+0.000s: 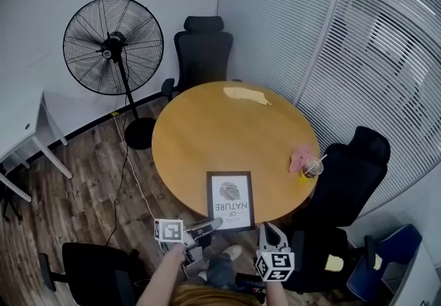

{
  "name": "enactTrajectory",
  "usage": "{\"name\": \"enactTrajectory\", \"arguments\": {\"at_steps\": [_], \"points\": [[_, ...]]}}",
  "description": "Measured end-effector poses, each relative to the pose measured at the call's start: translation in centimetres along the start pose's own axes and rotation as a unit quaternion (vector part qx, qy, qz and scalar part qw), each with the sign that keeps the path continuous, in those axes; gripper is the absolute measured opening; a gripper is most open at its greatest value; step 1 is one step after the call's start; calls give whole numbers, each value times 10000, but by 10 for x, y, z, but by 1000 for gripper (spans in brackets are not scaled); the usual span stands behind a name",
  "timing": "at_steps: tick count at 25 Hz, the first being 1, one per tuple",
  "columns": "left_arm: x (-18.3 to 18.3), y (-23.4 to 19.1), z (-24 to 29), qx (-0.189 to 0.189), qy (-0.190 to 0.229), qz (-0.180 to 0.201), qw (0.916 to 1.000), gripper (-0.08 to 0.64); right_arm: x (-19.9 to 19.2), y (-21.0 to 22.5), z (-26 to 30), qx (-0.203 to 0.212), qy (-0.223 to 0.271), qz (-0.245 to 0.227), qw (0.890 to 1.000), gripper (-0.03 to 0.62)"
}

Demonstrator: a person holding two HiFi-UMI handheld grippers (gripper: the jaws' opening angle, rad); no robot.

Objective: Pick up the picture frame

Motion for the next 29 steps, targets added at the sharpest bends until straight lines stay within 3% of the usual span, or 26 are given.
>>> {"name": "enactTrajectory", "arguments": {"at_steps": [29], "points": [[-3,0,9,-34,-61,-48,10000,61,1,11,-5,-41,20,46,10000,12]]}}
Point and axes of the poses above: the fingertips, and each gripper's own axes: z forward along the fingers, y to its right, x out of its top, the point moved 8 cm from there along -z, backward along the fingers, and after that the axes turned 9 degrees about z, right-handed, at the moved point
